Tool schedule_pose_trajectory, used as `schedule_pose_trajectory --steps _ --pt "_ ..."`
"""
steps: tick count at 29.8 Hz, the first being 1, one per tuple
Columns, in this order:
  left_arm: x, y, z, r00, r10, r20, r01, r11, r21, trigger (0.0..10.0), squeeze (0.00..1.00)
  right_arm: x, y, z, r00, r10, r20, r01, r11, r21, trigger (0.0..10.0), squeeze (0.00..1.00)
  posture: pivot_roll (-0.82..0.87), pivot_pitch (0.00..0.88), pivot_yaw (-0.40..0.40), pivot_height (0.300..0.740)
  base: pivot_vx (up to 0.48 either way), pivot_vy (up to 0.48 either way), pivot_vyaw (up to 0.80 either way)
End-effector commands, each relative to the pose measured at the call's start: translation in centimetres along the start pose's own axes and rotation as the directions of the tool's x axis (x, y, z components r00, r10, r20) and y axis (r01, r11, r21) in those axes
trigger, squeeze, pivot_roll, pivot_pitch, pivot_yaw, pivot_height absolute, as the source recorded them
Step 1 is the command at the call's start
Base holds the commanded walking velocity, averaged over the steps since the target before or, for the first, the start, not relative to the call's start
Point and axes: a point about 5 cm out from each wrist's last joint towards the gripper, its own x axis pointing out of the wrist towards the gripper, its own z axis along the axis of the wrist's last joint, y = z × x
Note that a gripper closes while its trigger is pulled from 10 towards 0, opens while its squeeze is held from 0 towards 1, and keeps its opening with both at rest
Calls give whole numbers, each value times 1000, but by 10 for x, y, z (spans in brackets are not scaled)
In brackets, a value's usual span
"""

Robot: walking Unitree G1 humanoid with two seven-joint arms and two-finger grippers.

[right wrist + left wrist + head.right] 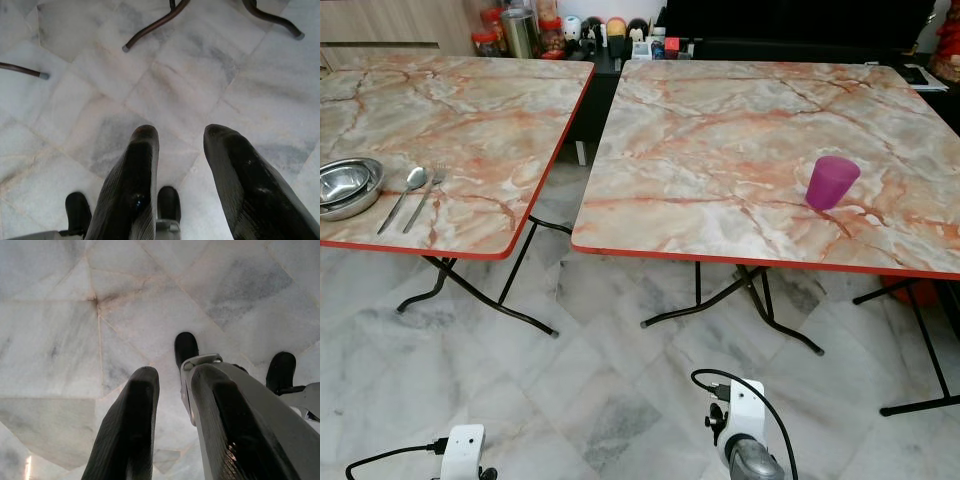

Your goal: Setting the table

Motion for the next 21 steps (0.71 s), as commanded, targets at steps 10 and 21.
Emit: schedule_pose_trajectory --steps 10,21 --pt "-1 10 -6 1000 8 -29 -7 999 35 10000 0 -5 -14 -13 999 -43 -23 43 999 21 10000 0 -119 86 9 740 0 0 0" --pt "-1 19 6 1000 -11 15 10 1000 25 10000 0 -5 -22 -5 999 -34 -1 34 999 -10 10000 0 -106 76 6 740 0 0 0"
